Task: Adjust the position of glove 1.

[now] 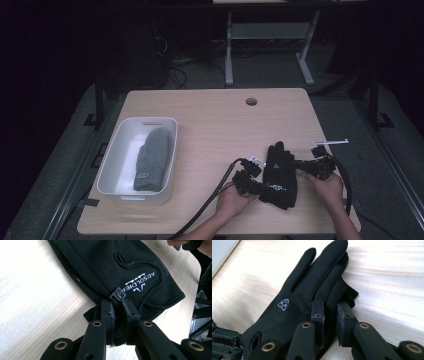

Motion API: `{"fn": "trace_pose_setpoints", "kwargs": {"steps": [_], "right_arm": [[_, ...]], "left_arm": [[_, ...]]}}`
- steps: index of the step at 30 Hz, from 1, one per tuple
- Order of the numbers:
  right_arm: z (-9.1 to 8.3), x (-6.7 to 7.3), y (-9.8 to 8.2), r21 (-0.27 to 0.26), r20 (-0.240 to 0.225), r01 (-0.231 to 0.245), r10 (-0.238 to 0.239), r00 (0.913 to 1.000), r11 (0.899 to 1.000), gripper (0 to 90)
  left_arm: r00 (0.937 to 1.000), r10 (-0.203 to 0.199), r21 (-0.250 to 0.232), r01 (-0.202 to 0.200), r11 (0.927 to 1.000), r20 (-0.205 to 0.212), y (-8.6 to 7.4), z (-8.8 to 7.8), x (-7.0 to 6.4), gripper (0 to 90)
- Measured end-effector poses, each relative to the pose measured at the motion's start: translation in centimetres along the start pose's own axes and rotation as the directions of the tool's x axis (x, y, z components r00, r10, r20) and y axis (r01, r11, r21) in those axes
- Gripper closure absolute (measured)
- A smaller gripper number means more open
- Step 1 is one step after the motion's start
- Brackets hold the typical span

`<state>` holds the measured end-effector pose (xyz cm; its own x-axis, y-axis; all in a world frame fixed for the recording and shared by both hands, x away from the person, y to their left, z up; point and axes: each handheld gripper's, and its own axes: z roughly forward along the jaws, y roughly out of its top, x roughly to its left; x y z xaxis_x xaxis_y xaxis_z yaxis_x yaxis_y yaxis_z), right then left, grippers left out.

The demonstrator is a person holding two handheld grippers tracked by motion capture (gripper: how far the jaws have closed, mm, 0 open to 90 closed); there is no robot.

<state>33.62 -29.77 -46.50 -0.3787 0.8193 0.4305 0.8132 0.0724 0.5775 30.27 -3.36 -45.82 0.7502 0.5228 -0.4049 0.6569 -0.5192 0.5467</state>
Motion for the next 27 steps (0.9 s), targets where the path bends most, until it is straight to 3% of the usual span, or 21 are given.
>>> {"fn": "trace_pose_setpoints", "kwargs": {"steps": [11, 27], "right_arm": [[-0.9, 1.8, 1.2, -0.015, 0.018, 0.035, -0.034, 0.9993, 0.999, 78.2], [-1.6, 5.4, 3.8, -0.048, -0.004, 0.099, -0.099, 0.9951, 0.994, 78.2]], "left_arm": [[1.0000, 0.008, -0.022, -0.008, 0.9997, 0.003, 0.1, -1.5, 0.3, 82.3], [0.9997, 0.024, -0.085, -0.024, 0.9961, -0.001, 0.2, -6.1, 0.9, 82.3]]}}
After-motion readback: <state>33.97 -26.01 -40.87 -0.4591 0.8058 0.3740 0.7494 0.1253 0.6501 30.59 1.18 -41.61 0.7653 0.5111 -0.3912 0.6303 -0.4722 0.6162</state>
